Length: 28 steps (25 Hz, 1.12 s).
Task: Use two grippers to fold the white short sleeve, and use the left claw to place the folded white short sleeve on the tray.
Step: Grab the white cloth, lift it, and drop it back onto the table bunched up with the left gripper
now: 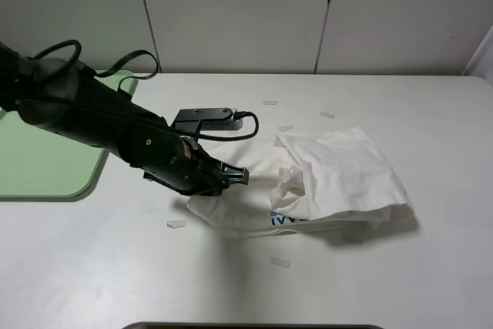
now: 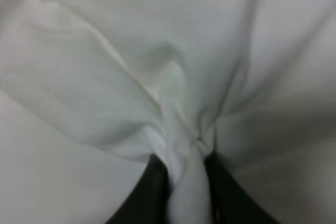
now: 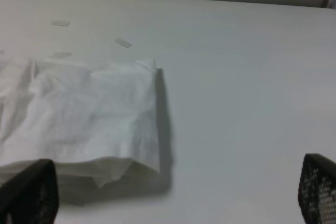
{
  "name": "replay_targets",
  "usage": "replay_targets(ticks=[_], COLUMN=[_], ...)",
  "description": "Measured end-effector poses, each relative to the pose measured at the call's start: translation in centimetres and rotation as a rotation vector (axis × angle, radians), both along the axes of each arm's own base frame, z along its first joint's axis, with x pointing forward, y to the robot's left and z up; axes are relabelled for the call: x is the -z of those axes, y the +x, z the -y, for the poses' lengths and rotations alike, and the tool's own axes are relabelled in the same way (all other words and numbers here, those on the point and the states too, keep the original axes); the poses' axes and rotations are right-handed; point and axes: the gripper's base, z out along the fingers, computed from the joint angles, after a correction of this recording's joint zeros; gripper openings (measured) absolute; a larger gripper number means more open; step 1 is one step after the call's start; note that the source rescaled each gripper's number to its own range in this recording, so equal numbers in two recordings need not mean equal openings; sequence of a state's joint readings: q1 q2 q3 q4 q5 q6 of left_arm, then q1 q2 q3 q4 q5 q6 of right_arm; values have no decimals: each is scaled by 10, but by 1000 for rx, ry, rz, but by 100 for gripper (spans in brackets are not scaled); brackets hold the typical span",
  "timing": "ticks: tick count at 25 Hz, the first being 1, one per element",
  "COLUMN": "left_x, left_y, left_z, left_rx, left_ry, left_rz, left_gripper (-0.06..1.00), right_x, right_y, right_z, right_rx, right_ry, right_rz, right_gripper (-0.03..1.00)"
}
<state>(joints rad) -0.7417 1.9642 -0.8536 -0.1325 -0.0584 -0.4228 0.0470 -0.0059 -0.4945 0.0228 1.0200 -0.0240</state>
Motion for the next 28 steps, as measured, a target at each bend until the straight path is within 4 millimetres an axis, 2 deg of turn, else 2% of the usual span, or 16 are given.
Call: replay_targets(ticks=[4, 5, 9, 12, 15, 23, 28], left_x=[-16, -32, -65, -88, -99, -154, -170], left_y=[-2, -2, -2, -5, -7, -30, -42], left_z=[-8, -16, -36, -51, -60, -98, -117], left_rx=[19, 47, 98, 142, 169, 281, 304], left_ry=[22, 37, 67, 109, 146, 370, 499], left_rz=[-23, -28, -20, 4, 21, 134, 129], left_gripper=[11, 11, 11, 11, 11, 11, 11], right_x=[0, 0, 0, 0, 0, 0, 0], right_y=[0, 0, 0, 0, 0, 0, 0], right_z=[0, 0, 0, 0, 0, 0, 0], right_rx=[0, 0, 0, 0, 0, 0, 0], right_ry=[0, 0, 0, 0, 0, 0, 0], right_rz=[0, 0, 0, 0, 0, 0, 0], right_gripper=[100, 100, 100, 100, 100, 100, 100])
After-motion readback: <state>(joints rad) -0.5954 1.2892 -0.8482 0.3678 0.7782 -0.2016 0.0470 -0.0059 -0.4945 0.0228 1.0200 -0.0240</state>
